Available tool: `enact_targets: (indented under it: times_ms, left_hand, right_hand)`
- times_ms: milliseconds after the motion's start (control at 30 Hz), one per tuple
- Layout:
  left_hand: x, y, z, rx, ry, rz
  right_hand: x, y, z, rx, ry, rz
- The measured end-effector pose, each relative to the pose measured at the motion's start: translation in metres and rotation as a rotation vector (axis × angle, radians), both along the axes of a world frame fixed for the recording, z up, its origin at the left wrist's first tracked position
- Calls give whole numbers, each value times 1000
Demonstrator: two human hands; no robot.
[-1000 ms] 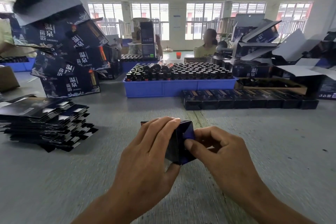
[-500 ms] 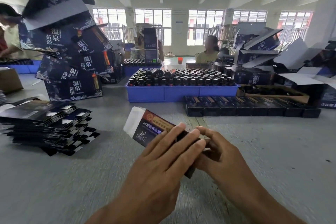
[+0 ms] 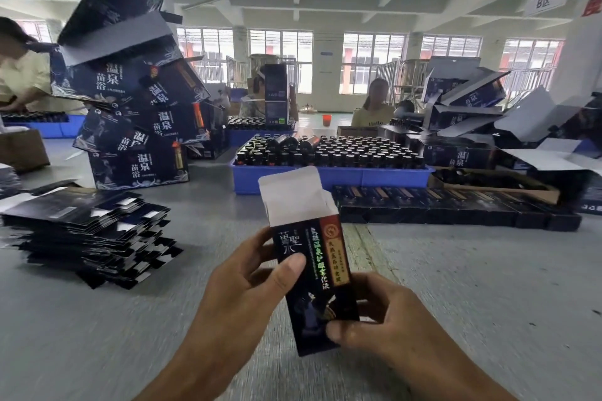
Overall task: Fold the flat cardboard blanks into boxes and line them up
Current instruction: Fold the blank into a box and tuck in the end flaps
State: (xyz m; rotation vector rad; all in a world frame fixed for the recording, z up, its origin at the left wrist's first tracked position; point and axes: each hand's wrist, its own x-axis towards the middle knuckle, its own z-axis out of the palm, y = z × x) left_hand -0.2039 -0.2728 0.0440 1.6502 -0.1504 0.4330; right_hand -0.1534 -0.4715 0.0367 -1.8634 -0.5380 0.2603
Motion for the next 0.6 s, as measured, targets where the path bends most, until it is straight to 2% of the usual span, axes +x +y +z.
enact_targets:
  times_ms: [333, 467, 600]
  left_hand:
    - [-1, -8, -10, 78, 23, -69]
    - [-1, -7, -8, 35, -5, -30]
    - [-2, -5, -6, 11, -118, 27]
  right_hand:
    - [3, -8, 5, 337, -81, -25]
    - [2, -7, 6, 370, -80, 2]
    - [2, -6, 7, 388, -87, 24]
